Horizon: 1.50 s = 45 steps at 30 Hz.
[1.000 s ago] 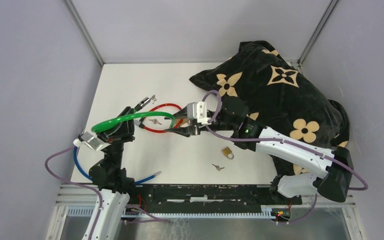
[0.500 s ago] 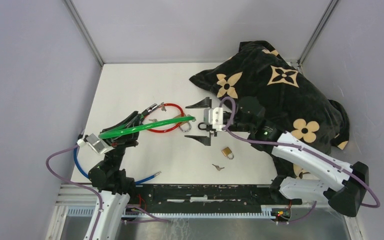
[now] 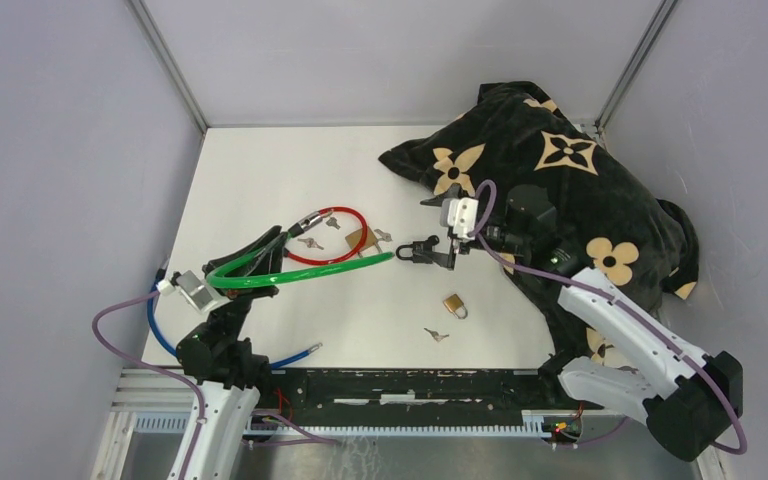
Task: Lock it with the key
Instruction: Adjust the key in the lock.
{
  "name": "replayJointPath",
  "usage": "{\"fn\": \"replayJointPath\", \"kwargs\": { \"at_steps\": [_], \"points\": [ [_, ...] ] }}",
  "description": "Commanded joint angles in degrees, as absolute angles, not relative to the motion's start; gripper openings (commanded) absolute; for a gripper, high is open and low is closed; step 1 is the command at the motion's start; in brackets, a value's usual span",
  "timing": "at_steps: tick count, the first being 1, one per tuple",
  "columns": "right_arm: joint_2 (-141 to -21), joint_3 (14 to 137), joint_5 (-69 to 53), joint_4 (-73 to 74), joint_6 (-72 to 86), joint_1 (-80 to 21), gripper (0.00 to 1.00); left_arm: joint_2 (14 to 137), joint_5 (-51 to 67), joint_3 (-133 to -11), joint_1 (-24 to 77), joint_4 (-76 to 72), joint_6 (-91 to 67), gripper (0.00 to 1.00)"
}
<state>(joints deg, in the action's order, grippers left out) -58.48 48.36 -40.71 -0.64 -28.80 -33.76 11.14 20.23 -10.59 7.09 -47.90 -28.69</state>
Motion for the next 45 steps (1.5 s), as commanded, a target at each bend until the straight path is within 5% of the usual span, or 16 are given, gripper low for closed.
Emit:
{"fn": "replayJointPath", "kwargs": {
  "at_steps": [1, 6, 10, 17, 29, 40, 45],
  "points": [
    [-64.0, 56.2, -37.5, -4.6, -28.6, -33.5, 0.92, 11.1, 21.2, -13.2, 6.7, -51.6, -30.3, 0.02],
    [-73.4, 65.8, -43.5, -6.0, -22.6, -33.9, 0.76, 11.6, 21.9, -13.8, 6.8, -50.3, -33.3, 0.02],
    [-78.4, 70.0, -54.3, -10.6, -17.0, -37.1, 0.76, 11.7, 21.7, -14.0, 6.7, -50.1, -34.1, 0.02],
    [-85.1, 78.5, -56.4, -8.6, -16.2, -44.8, 0.74, 12.1, 22.0, -14.1, 6.8, -50.1, -34.8, 0.02],
    [-89.5, 81.7, -54.2, -10.3, -9.9, -45.3, 0.45, 11.0, 21.7, -13.9, 6.7, -50.1, -35.1, 0.02],
    [-90.6, 85.4, -57.9, -3.4, -4.9, -45.4, 0.0, 10.6, 22.8, -13.4, 6.7, -50.4, -34.5, 0.02],
    [-91.8, 89.5, -57.2, 5.1, 8.2, -45.1, 0.0, 10.7, 25.6, -12.7, 6.8, -52.0, -32.0, 0.02]
  ]
}}
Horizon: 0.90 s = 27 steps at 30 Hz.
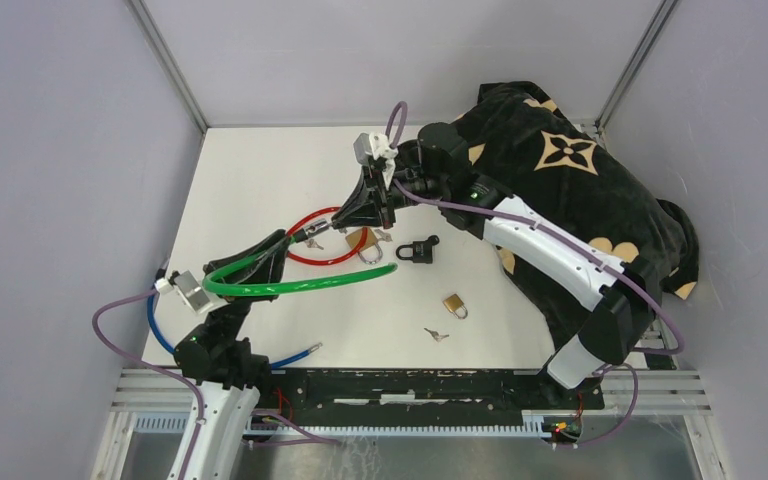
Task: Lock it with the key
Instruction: Adjust the key in the lock.
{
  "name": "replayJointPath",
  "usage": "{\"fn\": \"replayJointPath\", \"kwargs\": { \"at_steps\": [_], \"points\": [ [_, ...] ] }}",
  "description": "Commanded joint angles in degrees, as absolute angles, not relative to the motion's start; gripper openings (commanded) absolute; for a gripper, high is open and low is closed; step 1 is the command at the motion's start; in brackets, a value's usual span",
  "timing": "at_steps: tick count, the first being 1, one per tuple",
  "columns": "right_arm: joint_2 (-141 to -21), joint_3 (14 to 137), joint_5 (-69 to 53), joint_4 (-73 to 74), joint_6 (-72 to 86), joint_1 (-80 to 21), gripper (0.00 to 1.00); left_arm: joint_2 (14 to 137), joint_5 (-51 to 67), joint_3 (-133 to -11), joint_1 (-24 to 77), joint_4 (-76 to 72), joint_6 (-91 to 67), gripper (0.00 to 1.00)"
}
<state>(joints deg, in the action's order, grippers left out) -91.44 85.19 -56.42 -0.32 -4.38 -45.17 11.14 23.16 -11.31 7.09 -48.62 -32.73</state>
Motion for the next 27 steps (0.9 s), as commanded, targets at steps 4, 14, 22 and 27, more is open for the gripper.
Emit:
{"fn": "replayJointPath", "kwargs": {
  "at_steps": [4, 14, 22, 27],
  "points": [
    [-89.4, 86.0, -55.4, 0.6, 24.7, -44.9, 0.0, 10.7, 26.9, -12.5, 6.8, -52.6, -31.5, 0.02],
    [-84.1, 75.5, -47.3, -24.9, 50.1, -44.8, 0.16, 10.2, 28.2, -12.7, 6.8, -52.8, -32.9, 0.02],
    [-83.5, 79.4, -49.6, -19.8, 42.8, -39.3, 0.52, 9.5, 27.9, -12.7, 6.7, -52.2, -35.1, 0.02],
    [-80.2, 83.1, -42.5, -10.7, 15.8, -37.7, 0.53, 9.4, 27.3, -12.8, 6.8, -52.3, -35.5, 0.02]
  ]
}}
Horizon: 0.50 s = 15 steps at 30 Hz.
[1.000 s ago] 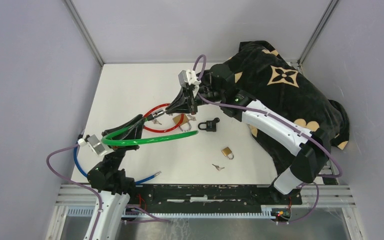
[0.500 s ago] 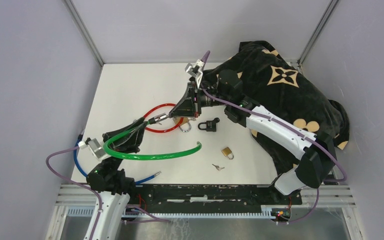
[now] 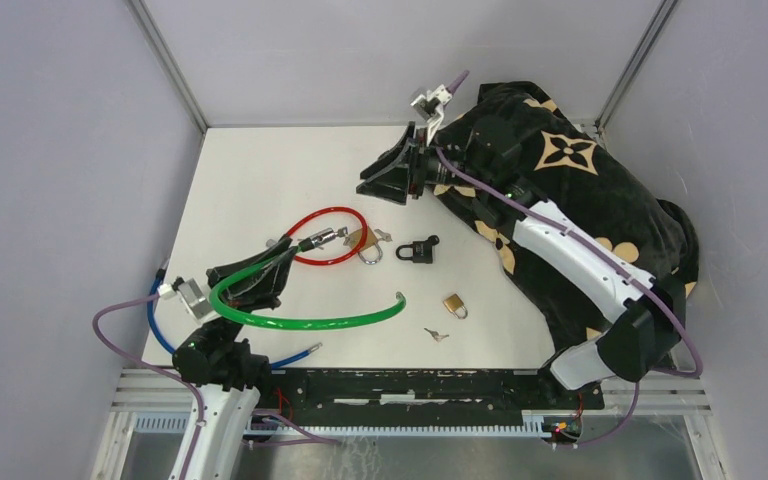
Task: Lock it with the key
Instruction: Adjust the key in the lock.
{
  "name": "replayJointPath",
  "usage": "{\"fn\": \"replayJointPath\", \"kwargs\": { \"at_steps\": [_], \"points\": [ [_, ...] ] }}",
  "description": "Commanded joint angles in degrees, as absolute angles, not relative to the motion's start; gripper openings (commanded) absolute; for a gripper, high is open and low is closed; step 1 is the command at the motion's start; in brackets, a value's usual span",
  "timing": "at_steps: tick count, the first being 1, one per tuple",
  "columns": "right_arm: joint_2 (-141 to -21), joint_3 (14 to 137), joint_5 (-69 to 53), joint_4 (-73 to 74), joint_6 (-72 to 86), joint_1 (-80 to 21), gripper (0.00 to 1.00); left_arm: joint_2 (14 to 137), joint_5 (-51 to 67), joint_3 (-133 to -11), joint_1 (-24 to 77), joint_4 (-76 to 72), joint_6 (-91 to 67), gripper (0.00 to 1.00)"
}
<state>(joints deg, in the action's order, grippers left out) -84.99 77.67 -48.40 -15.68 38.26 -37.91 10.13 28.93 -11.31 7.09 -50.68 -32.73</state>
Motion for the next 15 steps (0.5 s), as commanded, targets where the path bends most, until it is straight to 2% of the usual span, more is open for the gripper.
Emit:
{"fn": "replayJointPath", "kwargs": {
  "at_steps": [1, 4, 7, 9, 15],
  "points": [
    [-78.5, 82.5, -38.8, -8.3, 6.1, -38.9, 0.53, 9.3, 26.9, -12.9, 6.8, -52.2, -35.8, 0.02],
    [-71.5, 71.3, -25.2, -12.9, -30.9, -45.0, 0.61, 9.4, 26.1, -13.4, 6.9, -51.5, -36.8, 0.02],
    [-66.0, 53.1, -20.6, -33.4, -64.1, -48.3, 0.6, 9.6, 26.3, -13.9, 6.8, -51.2, -37.6, 0.02],
    [-66.3, 48.4, -19.9, -41.9, -79.1, -48.7, 0.61, 9.9, 26.5, -14.3, 6.7, -51.1, -37.7, 0.02],
    [-70.1, 46.1, -21.0, -49.1, -113.2, -51.9, 0.53, 10.2, 26.6, -15.3, 6.5, -50.6, -37.4, 0.02]
  ]
}}
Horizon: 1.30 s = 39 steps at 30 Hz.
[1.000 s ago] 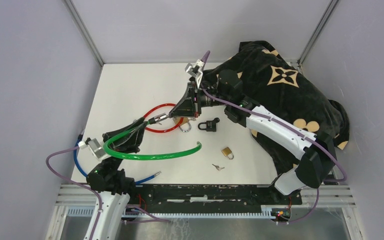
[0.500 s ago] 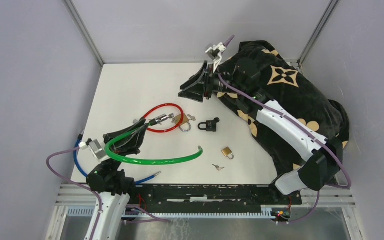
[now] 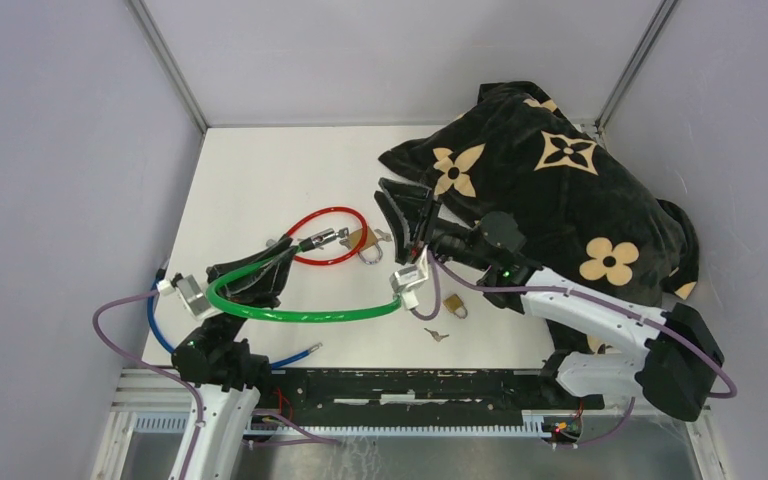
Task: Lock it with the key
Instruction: Adjust the key in the lock.
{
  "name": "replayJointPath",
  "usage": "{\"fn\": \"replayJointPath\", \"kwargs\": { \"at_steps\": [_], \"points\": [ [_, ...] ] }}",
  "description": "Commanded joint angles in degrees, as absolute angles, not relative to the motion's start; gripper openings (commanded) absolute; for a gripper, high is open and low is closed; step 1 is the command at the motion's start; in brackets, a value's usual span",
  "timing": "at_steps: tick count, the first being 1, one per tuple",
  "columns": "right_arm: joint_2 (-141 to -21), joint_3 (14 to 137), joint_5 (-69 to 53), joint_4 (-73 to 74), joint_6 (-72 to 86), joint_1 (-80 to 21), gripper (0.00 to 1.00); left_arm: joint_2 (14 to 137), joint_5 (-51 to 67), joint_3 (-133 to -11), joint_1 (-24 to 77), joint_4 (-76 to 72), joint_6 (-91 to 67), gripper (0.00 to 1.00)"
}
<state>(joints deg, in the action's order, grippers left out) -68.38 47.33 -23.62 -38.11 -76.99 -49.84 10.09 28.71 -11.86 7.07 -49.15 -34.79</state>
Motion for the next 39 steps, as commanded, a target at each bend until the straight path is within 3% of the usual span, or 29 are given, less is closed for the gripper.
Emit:
{"fn": "replayJointPath", "kwargs": {
  "at_steps": [1, 6, 15, 29, 39],
  "points": [
    [-70.7, 46.1, -21.2, -48.5, -118.9, -52.3, 0.54, 10.2, 26.6, -15.4, 6.4, -50.6, -37.4, 0.02],
    [-73.3, 45.7, -23.5, -46.6, -136.5, -53.5, 0.55, 10.3, 26.4, -15.6, 5.5, -50.5, -37.9, 0.02],
    [-75.1, 46.2, -24.6, -34.6, -153.9, -55.3, 0.54, 10.7, 26.1, -15.8, 5.1, -50.6, -38.5, 0.02],
    [-78.7, 48.4, -25.2, -40.5, -155.5, -57.7, 0.52, 10.3, 25.8, -15.5, 5.0, -50.4, -39.2, 0.02],
    [-76.2, 45.0, -17.8, -43.6, -148.5, -57.7, 0.49, 9.9, 25.8, -15.5, 4.9, -50.3, -39.5, 0.02]
  ]
}}
